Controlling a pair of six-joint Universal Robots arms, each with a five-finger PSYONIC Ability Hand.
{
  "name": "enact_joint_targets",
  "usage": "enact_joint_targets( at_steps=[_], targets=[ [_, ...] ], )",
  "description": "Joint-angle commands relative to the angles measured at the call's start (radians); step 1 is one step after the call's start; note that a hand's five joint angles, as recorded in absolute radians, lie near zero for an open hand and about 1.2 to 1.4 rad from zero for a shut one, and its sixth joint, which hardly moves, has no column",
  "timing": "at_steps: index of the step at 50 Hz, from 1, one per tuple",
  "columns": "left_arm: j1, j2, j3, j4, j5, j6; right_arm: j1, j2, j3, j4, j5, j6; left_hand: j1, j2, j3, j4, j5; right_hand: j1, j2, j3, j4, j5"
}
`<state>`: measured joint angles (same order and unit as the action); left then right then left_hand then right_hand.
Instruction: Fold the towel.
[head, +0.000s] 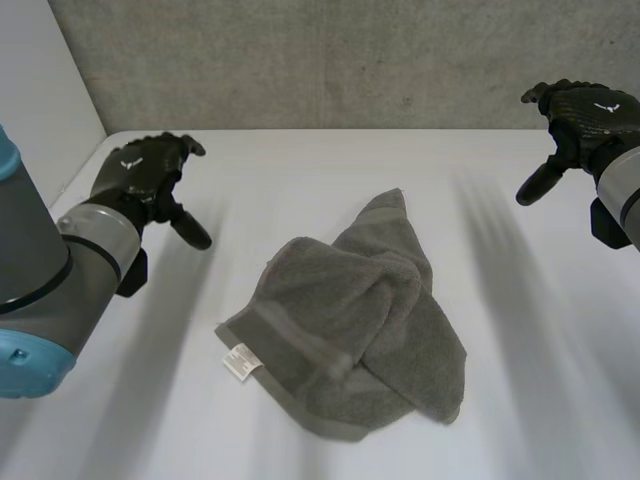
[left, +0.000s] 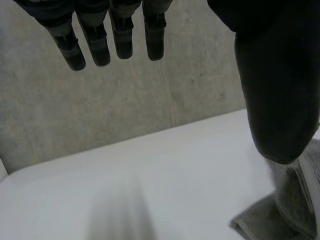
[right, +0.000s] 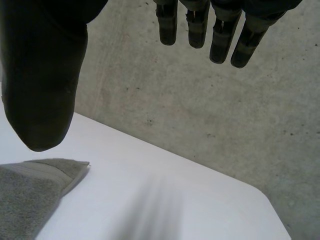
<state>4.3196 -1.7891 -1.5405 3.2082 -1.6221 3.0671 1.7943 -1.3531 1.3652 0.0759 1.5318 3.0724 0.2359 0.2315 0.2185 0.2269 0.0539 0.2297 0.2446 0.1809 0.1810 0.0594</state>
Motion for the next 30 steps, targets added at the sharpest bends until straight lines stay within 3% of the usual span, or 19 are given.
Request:
enact_joint_targets(
  at_steps=[1,30],
  targets=[
    [-0.001,0.027,0.074,-0.005,-0.001,0.001,0.004,-0.006,-0.001,0.004,-0.005,-0.003,-0.061,-0.057,-0.044,-0.052,-0.054,-0.055,-0.070,-0.006,-0.006,-0.059],
    [-0.006,0.030,0.099,-0.031,0.001,-0.001,0.010,-0.012,-0.015,0.004,-0.047,-0.026,-0.061,-0.057,-0.044,-0.052,-0.054,-0.055,-0.070,-0.006,-0.006,-0.059]
  ],
)
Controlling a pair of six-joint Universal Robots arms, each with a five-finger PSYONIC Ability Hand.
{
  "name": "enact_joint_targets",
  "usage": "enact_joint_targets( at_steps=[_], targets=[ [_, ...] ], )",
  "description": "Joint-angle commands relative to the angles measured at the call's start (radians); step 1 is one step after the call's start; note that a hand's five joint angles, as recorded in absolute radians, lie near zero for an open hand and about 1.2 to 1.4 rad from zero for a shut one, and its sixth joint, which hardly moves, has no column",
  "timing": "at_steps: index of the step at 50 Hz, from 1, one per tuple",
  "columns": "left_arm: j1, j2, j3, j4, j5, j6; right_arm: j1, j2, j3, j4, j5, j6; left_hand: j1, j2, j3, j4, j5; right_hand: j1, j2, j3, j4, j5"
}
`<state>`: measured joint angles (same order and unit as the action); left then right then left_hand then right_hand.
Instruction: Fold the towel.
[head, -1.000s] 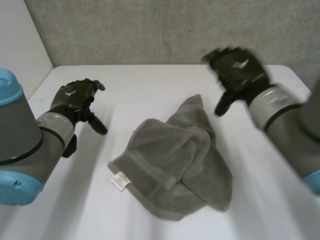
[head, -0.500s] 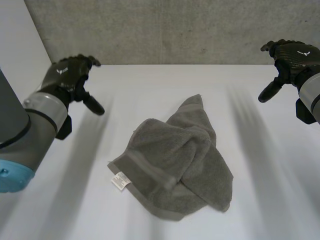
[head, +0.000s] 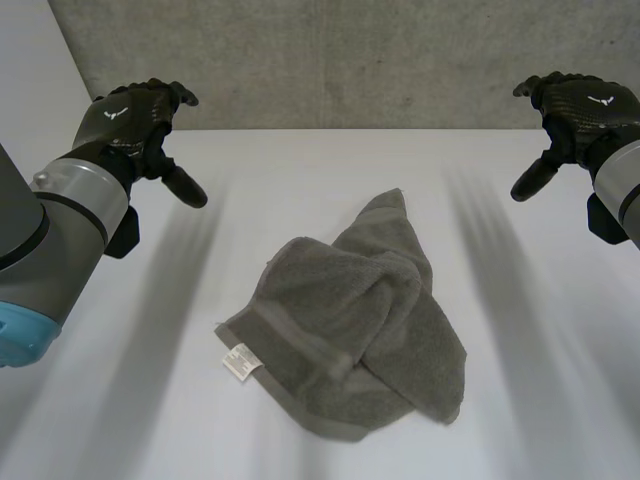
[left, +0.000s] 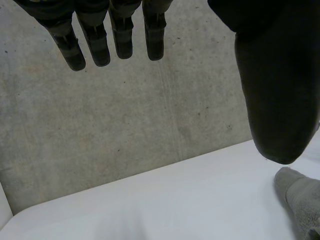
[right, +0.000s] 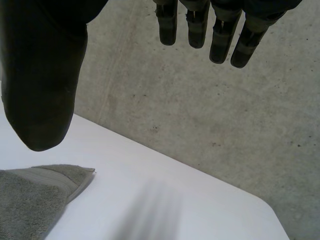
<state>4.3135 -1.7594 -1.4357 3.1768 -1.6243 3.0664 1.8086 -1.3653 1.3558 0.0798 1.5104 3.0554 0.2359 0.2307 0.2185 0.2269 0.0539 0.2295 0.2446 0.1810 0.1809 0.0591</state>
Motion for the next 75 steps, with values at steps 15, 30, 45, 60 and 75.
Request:
enact_joint_targets(
  at_steps=[15,30,45,60,75],
  targets=[
    [-0.040,-0.142,-0.046,-0.080,0.135,-0.027,0.002,0.182,-0.027,0.175,-0.413,-0.349,-0.046,-0.041,-0.044,-0.052,-0.038,-0.055,-0.070,-0.006,-0.006,-0.059],
    [-0.109,-0.402,0.023,-0.101,0.133,-0.107,0.118,0.413,-0.032,0.135,-0.423,-0.532,0.577,0.582,-0.044,-0.052,0.584,0.143,0.128,-0.006,-0.006,0.139],
    [-0.104,-0.344,0.040,-0.146,0.142,-0.095,0.120,0.261,0.067,0.224,-0.404,-0.823,1.160,1.166,-0.044,-0.052,1.168,1.167,1.152,-0.006,-0.006,1.163],
    [-0.101,-0.330,0.006,-0.170,0.144,-0.043,0.086,0.133,0.045,0.379,-0.308,-1.100,1.160,1.166,-0.044,-0.052,1.168,-0.055,-0.070,-0.006,-0.006,-0.059],
    [-0.158,-0.261,-0.127,-0.247,0.144,-0.034,0.141,0.336,-0.361,0.182,-0.395,-0.751,1.160,1.166,-0.044,-0.052,1.168,-0.055,-0.070,-0.006,-0.006,-0.059]
  ],
)
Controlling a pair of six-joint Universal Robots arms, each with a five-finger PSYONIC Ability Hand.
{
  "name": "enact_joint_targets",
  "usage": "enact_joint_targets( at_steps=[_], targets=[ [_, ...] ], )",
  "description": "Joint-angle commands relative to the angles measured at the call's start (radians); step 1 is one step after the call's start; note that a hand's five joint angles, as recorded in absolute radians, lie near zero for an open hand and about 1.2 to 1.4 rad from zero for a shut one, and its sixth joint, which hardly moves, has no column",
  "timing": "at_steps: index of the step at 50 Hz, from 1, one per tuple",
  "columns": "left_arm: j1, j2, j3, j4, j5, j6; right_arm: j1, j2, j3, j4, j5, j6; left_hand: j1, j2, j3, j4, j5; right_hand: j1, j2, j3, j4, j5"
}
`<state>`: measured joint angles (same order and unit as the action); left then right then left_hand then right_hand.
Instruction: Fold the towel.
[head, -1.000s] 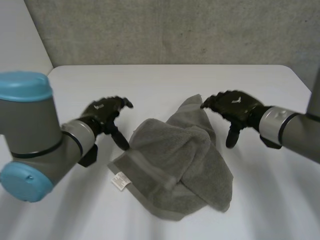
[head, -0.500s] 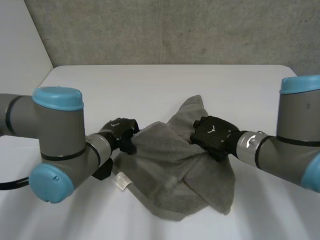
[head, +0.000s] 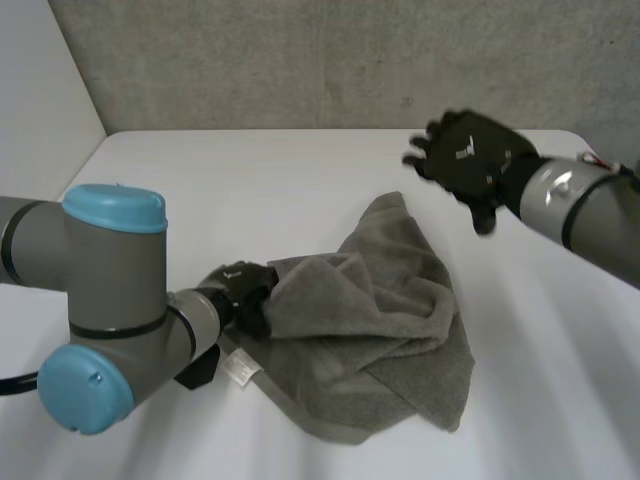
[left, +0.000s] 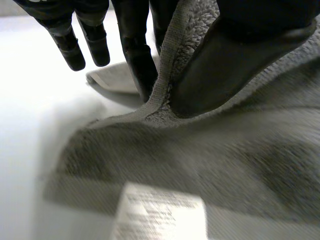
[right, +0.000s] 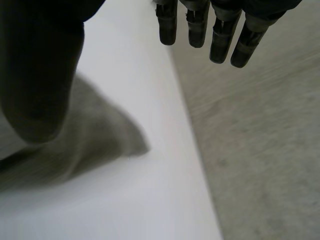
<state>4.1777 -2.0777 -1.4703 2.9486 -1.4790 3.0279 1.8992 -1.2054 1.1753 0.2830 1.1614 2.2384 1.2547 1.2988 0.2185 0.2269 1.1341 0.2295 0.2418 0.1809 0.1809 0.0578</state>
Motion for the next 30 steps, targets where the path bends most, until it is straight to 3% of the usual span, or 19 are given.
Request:
enact_joint_targets(
  at_steps=[1,7,9,15,21,24,25,26,28,29,30],
  targets=[
    [-0.022,0.057,-0.093,-0.019,-0.001,0.005,0.050,0.176,-0.181,-0.021,-0.046,0.066,0.142,0.097,-0.044,-0.052,0.088,-0.055,-0.067,-0.006,-0.006,-0.058],
    [-0.031,0.122,-0.169,-0.019,-0.003,0.038,0.078,0.351,-0.316,0.097,-0.106,0.066,0.142,0.097,-0.044,-0.052,0.088,-0.055,-0.067,-0.006,-0.006,-0.058],
    [-0.037,0.136,-0.176,-0.019,-0.004,0.042,0.092,0.403,-0.332,0.136,-0.166,0.066,0.142,0.097,-0.044,-0.052,0.088,-0.055,-0.067,-0.006,-0.006,-0.058],
    [-0.047,0.165,-0.176,-0.019,-0.009,0.043,0.095,0.474,-0.332,0.203,-0.270,0.066,0.142,0.097,-0.044,-0.052,0.088,-0.055,-0.067,-0.006,-0.006,-0.058],
    [-0.048,0.165,-0.171,-0.019,-0.007,0.043,0.097,0.494,-0.335,0.219,-0.310,0.064,0.142,0.097,-0.044,-0.052,0.088,-0.055,-0.067,-0.006,-0.006,-0.058],
    [-0.048,0.163,-0.173,-0.019,-0.009,0.043,0.098,0.506,-0.339,0.217,-0.305,0.061,0.142,0.097,-0.044,-0.052,0.088,0.146,0.134,-0.006,-0.006,0.143],
    [-0.048,0.163,-0.173,-0.019,-0.009,0.043,0.100,0.509,-0.341,0.216,-0.304,0.060,0.142,0.097,-0.044,-0.052,0.088,0.353,0.340,-0.006,-0.006,0.350],
    [-0.047,0.163,-0.173,-0.019,-0.009,0.043,0.100,0.509,-0.341,0.216,-0.304,0.060,0.142,0.097,-0.044,-0.052,0.088,0.355,0.342,-0.006,-0.006,0.352],
    [-0.045,0.163,-0.171,-0.019,-0.010,0.045,0.098,0.506,-0.345,0.216,-0.301,0.043,0.142,0.097,-0.044,-0.052,0.088,0.758,0.745,-0.006,-0.006,0.755],
    [-0.044,0.163,-0.170,-0.019,-0.012,0.045,0.098,0.506,-0.345,0.216,-0.301,0.043,0.142,0.097,-0.044,-0.052,0.088,0.760,0.747,-0.006,-0.006,0.757],
    [-0.044,0.163,-0.169,-0.019,-0.012,0.045,0.095,0.495,-0.348,0.216,-0.296,0.030,0.142,0.097,-0.044,-0.052,0.088,0.963,0.951,-0.006,-0.006,0.960]
  ],
)
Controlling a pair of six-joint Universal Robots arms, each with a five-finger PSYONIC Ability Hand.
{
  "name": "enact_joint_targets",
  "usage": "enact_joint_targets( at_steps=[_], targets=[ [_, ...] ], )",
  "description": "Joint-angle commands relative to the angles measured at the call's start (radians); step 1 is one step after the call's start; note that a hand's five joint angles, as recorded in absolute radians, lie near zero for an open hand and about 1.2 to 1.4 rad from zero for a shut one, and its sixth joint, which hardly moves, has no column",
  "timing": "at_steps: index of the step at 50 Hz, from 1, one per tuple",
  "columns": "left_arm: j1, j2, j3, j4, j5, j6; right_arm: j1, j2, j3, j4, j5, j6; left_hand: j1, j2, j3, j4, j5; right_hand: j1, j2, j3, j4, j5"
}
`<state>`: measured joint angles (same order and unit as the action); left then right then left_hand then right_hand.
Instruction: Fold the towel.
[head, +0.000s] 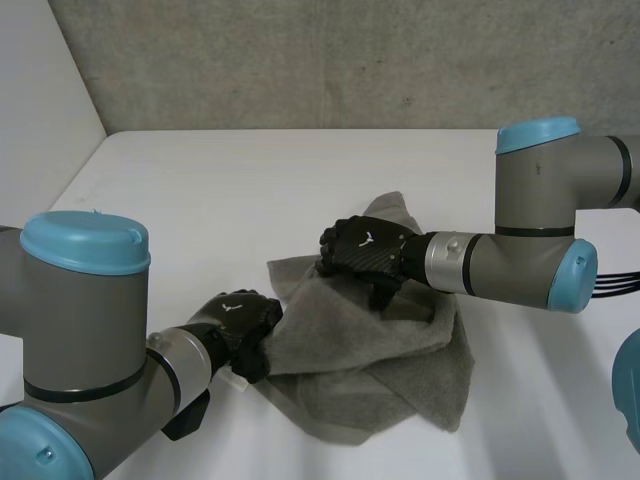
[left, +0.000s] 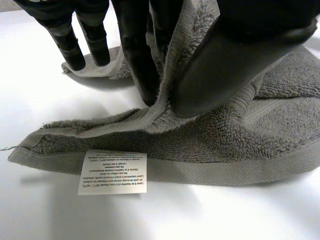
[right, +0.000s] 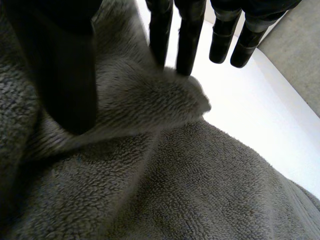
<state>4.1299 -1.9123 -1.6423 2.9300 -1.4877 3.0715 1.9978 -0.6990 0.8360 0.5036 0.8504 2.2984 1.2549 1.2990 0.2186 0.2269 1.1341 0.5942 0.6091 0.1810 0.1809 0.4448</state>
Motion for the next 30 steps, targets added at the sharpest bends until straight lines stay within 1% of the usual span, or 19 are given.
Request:
enact_joint_targets(
  at_steps=[1,4,6,7,8,9,10,11,12,13,14,15,17,22,26,27,28,29,30],
  targets=[
    [0.009,-0.001,0.004,0.000,-0.003,0.003,-0.008,-0.029,-0.014,-0.003,0.012,-0.034,0.141,0.097,-0.044,-0.052,0.088,0.800,0.785,-0.006,-0.006,0.775],
    [0.019,-0.001,0.012,0.003,-0.006,0.006,-0.008,-0.068,-0.015,-0.005,0.016,-0.027,0.141,0.097,-0.044,-0.052,0.088,0.802,0.787,-0.006,-0.006,0.777],
    [0.030,0.001,0.015,0.005,-0.006,0.012,-0.014,-0.157,0.000,-0.013,0.047,-0.001,0.141,0.097,-0.044,-0.052,0.088,0.802,0.787,-0.006,-0.006,0.777],
    [0.045,0.004,0.019,0.005,-0.006,0.024,-0.014,-0.157,0.000,-0.013,0.047,-0.001,0.141,0.097,-0.044,-0.052,0.088,0.802,0.787,-0.006,-0.006,0.777],
    [0.046,0.004,0.019,0.005,-0.006,0.024,-0.014,-0.195,0.015,-0.020,0.065,0.024,0.141,0.097,-0.044,-0.052,0.088,0.802,0.787,-0.006,-0.006,0.777],
    [0.064,0.010,0.025,0.003,-0.008,0.042,-0.014,-0.232,0.049,-0.028,0.074,0.053,0.141,0.097,-0.044,-0.052,0.088,0.802,0.787,-0.006,-0.006,0.777],
    [0.084,0.019,0.030,0.000,-0.008,0.061,-0.014,-0.232,0.049,-0.028,0.075,0.053,0.141,0.097,-0.044,-0.052,0.088,0.802,0.787,-0.006,-0.006,0.777],
    [0.084,0.019,0.030,0.000,-0.008,0.061,-0.016,-0.273,0.101,-0.030,0.078,0.067,0.141,0.097,-0.044,-0.052,0.088,0.802,0.787,-0.006,-0.006,0.777],
    [0.104,0.027,0.033,0.001,-0.008,0.082,-0.016,-0.319,0.151,-0.031,0.075,0.075,0.141,0.097,-0.044,-0.052,0.088,0.802,0.787,-0.006,-0.006,0.777],
    [0.119,0.033,0.042,0.001,-0.006,0.105,-0.016,-0.320,0.152,-0.031,0.075,0.075,0.141,0.097,-0.044,-0.052,0.088,0.802,0.787,-0.006,-0.006,0.777],
    [0.119,0.033,0.042,0.001,-0.006,0.105,-0.016,-0.365,0.199,-0.030,0.073,0.073,0.141,0.097,-0.044,-0.052,0.088,0.802,0.787,-0.006,-0.006,0.777],
    [0.128,0.038,0.058,0.001,-0.005,0.125,-0.016,-0.366,0.199,-0.030,0.073,0.073,0.141,0.097,-0.044,-0.052,0.088,0.802,0.787,-0.006,-0.006,0.777],
    [0.133,0.039,0.076,0.001,-0.005,0.139,-0.019,-0.421,0.270,-0.023,0.062,0.066,0.141,0.097,-0.044,-0.052,0.088,0.802,0.787,-0.006,-0.006,0.777],
    [0.144,0.042,0.139,-0.017,-0.005,0.158,-0.017,-0.425,0.310,0.015,0.050,0.027,0.141,0.097,-0.044,-0.052,0.088,0.802,0.787,-0.006,-0.006,0.777],
    [0.153,0.042,0.214,-0.043,-0.003,0.173,-0.020,-0.432,0.291,0.049,0.048,-0.014,0.141,0.097,-0.044,-0.052,0.088,0.802,0.787,-0.006,-0.006,0.777],
    [0.153,0.042,0.214,-0.043,-0.003,0.173,-0.020,-0.425,0.266,0.046,0.058,-0.026,0.141,0.097,-0.044,-0.052,0.088,0.802,0.787,-0.006,-0.006,0.777],
    [0.153,0.029,0.248,-0.043,-0.003,0.188,-0.024,-0.415,0.223,0.038,0.067,-0.025,0.141,0.097,-0.044,-0.052,0.088,0.802,0.787,-0.006,-0.006,0.777],
    [0.153,0.019,0.287,-0.040,-0.005,0.206,-0.024,-0.415,0.222,0.038,0.067,-0.025,0.141,0.097,-0.044,-0.052,0.088,0.802,0.787,-0.006,-0.006,0.777],
    [0.153,0.019,0.288,-0.040,-0.005,0.207,-0.030,-0.387,0.171,0.014,0.088,-0.014,0.141,0.097,-0.044,-0.052,0.088,0.802,0.787,-0.006,-0.006,0.777]
  ],
)
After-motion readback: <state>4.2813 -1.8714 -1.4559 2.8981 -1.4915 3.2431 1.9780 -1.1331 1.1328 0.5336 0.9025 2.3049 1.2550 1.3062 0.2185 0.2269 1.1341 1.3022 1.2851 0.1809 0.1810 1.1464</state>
